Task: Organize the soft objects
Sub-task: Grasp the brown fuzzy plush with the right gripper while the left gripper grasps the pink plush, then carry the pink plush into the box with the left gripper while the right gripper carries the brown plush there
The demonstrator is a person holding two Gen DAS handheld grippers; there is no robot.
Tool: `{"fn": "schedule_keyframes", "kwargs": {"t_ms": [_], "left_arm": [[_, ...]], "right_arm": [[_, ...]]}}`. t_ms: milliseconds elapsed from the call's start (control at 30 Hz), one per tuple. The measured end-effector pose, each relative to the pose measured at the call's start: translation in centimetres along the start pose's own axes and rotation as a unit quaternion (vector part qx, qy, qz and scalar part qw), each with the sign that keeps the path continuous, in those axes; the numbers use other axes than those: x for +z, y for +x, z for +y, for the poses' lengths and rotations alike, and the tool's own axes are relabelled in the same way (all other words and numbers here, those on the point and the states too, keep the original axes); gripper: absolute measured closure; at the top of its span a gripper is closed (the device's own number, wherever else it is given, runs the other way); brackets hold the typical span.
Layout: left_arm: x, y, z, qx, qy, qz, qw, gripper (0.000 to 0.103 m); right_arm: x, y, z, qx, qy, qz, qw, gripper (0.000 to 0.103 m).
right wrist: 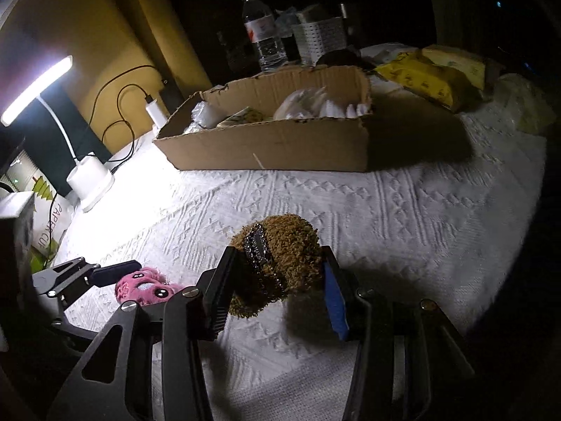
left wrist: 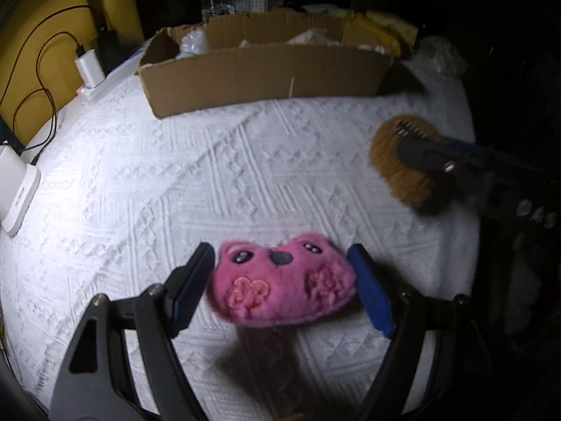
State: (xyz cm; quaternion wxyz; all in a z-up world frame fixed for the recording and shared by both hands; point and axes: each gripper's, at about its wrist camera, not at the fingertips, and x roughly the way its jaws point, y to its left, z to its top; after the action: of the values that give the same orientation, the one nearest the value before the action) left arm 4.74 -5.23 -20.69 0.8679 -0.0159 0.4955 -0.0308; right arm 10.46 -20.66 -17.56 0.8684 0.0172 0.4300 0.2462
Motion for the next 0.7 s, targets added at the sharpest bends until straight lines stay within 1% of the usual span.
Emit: {"fn": "schedule_keyframes", "kwargs": {"t_ms": [100, 167, 200, 233, 367, 700], "left_arm": [[-0.3, 0.5, -0.2, -0.001, 0.005, 0.004, 1.0, 0.024], [-0.5, 0.5, -0.4, 0.001, 0.011, -0.002, 0.9999, 0.025], [-0.5, 0.5, -0.4, -0.003, 0.011, -0.004, 0.9999, 0.03], [-0.5, 0.4, -0.4, -0.005, 0.012, -0.006, 0.9999, 0.032], [-0.5, -0.1, -0.2, -0.017, 0.009, -0.014, 0.9997, 0.035], [1.8, -2.5, 0.4, -0.022, -0.002, -0.046, 0.9987, 0.035]], "right_arm": [[-0.1, -0.4, -0.3, 0.0, 0.002, -0.002, 1.0, 0.055], [-0.1, -0.6, -0.4, 0.001, 0.002, -0.003, 1.0, 0.055], [-0.1, -0.7, -0.5, 0.001, 0.002, -0.004, 1.0, 0.055], [-0.1, -0.8, -0.5, 0.002, 0.002, -0.004, 1.0, 0.055], [0.1, -1.2, -0.6, 0.004, 0.001, -0.007, 1.0, 0.055], [1.3, -1.9, -0.2, 0.009, -0.011, -0.015, 1.0, 0.055]]}}
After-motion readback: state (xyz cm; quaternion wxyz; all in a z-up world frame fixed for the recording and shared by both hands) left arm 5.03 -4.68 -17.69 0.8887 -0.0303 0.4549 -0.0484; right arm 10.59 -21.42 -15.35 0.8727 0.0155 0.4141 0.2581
